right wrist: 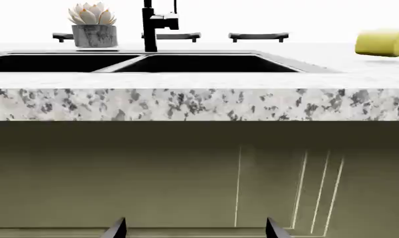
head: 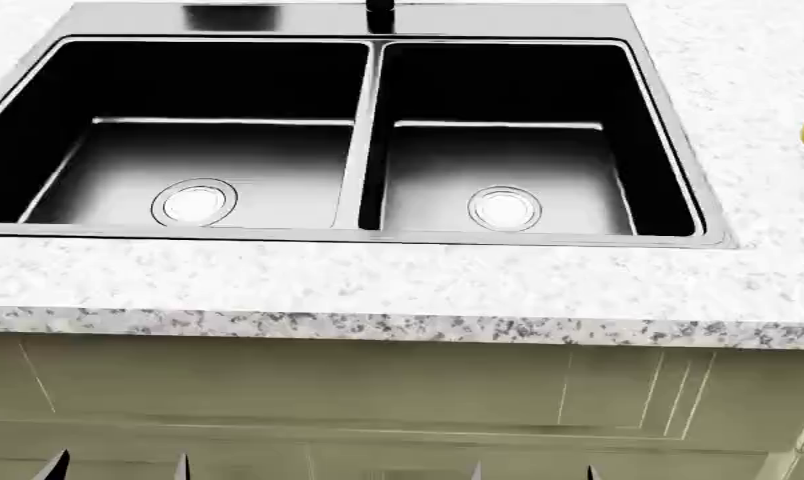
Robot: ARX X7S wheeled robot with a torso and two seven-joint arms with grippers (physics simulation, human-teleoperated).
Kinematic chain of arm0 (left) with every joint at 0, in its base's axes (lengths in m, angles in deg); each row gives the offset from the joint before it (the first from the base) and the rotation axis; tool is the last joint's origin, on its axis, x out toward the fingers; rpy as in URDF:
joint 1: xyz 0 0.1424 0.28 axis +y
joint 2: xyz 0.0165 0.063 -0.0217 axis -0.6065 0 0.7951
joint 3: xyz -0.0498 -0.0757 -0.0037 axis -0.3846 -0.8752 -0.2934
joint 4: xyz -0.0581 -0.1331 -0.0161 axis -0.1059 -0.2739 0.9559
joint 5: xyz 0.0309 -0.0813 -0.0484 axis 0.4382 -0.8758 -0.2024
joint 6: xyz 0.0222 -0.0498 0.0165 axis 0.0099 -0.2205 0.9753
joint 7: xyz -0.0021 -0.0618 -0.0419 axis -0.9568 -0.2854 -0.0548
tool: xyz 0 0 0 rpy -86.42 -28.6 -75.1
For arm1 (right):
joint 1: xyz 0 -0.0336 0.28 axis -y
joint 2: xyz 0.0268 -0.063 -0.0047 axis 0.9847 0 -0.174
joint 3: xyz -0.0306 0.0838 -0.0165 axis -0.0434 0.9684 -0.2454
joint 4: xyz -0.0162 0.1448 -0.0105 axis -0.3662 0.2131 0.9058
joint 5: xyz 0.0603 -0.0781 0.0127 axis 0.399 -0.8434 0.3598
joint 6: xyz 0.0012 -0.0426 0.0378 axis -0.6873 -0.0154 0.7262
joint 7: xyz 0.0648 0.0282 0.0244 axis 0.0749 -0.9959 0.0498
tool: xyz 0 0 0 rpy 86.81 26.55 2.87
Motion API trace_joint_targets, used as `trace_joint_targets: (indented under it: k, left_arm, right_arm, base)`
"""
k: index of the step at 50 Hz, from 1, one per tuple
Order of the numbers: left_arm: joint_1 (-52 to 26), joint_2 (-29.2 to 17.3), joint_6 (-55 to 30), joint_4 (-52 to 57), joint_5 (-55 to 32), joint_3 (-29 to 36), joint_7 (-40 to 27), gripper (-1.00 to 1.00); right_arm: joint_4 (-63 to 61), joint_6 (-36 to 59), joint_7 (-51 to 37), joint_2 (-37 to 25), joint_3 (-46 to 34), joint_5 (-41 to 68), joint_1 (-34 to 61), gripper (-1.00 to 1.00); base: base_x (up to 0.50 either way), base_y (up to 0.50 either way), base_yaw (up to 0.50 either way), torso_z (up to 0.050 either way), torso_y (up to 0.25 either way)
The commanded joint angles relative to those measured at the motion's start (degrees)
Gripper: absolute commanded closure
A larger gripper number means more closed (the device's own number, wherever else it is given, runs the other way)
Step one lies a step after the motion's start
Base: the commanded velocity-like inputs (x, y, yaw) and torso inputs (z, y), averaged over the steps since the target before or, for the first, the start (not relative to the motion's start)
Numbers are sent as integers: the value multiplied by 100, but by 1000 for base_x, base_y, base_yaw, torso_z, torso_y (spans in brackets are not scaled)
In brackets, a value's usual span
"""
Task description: Pick the pan and sponge and place them into the sink. Then turn on the water.
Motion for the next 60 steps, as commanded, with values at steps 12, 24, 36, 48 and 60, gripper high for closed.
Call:
trace_joint_targets:
  k: [12,24,36,48,60]
  left_arm:
    - [34,-301,8,-9,-262,303,-255,-100]
    - [74,-434,403,-48,-331,485,-267,-100]
    - [84,-550,434,-51,-379,561,-365,-100]
    - [70,-623,439,-44,-444,662,-434,-100]
    - [29,-627,209,14,-746,647,-494,-100]
  right_arm:
    - [28,-26,-350,-280,-336,179,1,-100]
    - [49,-10,-497,-393,-483,225,26,-100]
    - [73,1,-596,-471,-599,277,49,-100]
    - [104,11,-691,-551,-694,334,85,-100]
    - [121,3,-782,-614,-787,386,93,-100]
  base:
    - [0,0,0,0,0]
    - [0,0,0,22,0]
    - [0,0,0,50,0]
    - [0,0,0,50,0]
    - [0,0,0,38,0]
